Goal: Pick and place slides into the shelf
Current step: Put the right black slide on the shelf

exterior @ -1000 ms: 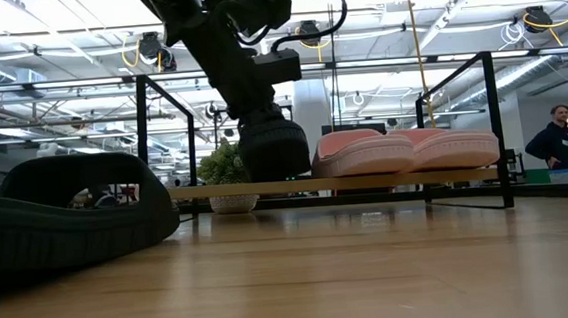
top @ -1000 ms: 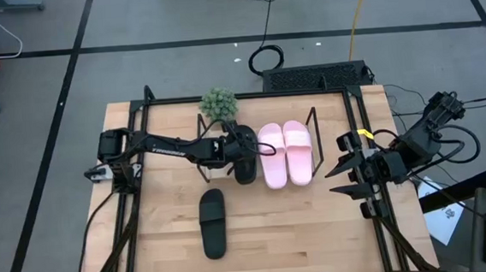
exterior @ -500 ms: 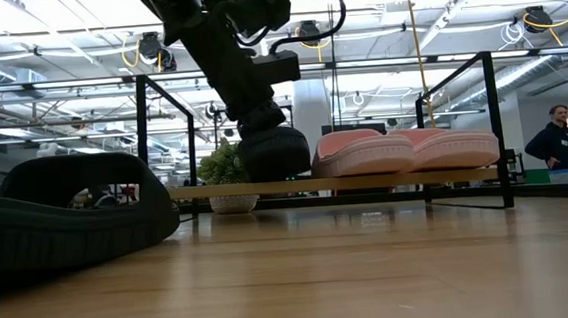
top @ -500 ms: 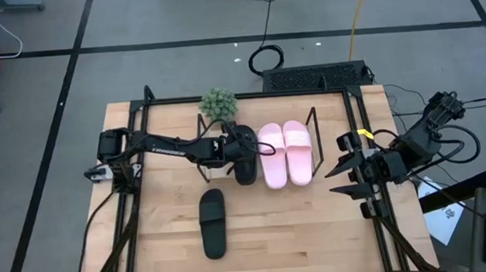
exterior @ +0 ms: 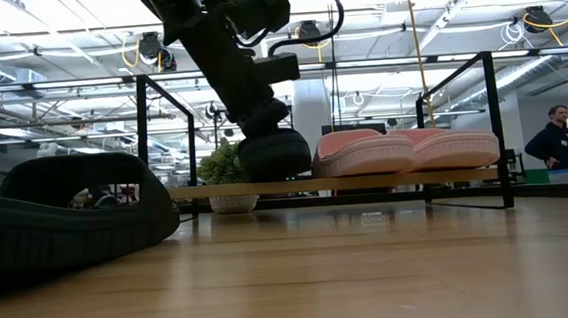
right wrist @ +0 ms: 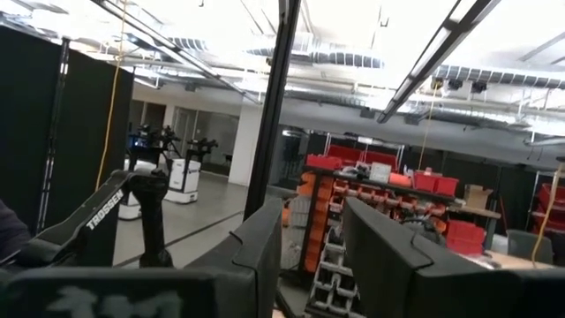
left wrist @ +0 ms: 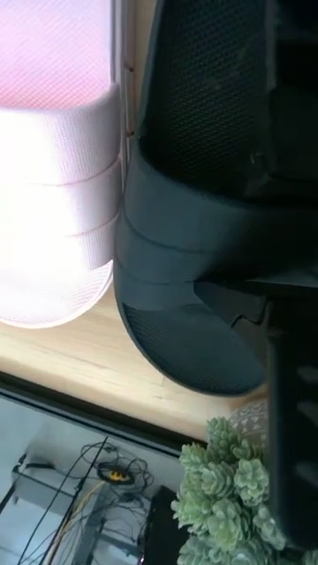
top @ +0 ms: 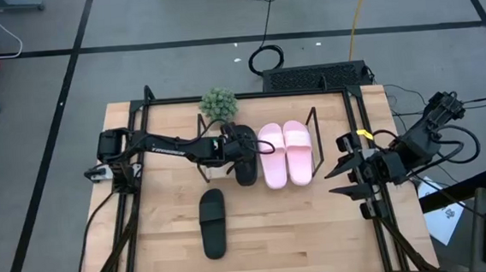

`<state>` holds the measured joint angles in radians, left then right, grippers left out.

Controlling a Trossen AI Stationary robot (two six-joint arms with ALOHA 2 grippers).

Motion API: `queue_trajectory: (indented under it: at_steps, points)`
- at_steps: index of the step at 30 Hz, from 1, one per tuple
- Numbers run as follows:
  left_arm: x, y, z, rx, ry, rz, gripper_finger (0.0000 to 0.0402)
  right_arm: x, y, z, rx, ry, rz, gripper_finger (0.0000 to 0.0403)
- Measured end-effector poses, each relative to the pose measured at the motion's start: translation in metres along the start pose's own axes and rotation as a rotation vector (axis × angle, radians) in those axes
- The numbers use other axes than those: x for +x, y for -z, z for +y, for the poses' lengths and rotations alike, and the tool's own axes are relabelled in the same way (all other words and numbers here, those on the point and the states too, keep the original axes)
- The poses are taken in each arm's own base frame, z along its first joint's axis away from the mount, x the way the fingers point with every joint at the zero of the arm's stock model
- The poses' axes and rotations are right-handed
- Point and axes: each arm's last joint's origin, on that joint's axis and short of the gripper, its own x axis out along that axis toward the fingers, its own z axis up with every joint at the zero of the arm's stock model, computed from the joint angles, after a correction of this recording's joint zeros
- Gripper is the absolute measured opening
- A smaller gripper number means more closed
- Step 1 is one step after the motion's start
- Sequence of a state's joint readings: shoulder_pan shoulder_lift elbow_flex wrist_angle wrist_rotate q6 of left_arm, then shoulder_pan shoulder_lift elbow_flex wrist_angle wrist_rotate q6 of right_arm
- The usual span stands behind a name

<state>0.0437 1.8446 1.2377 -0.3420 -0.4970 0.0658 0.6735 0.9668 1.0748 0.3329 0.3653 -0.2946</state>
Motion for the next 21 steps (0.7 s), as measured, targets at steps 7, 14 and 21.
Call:
queue_trajectory:
  at_steps: [7,14,21]
  points:
    - [0.000,0.000,0.000,-0.051,0.004,0.001,0.0086,0.004,0.007,0.004,0.018,-0.011,0.037,0.0111]
    - [-0.001,0.000,-0.003,-0.070,0.014,-0.002,0.0086,0.008,0.012,0.007,0.025,-0.016,0.055,0.0111]
    - [-0.006,-0.006,-0.002,-0.080,0.050,0.014,0.0086,0.008,0.012,0.007,0.024,-0.017,0.058,0.0111]
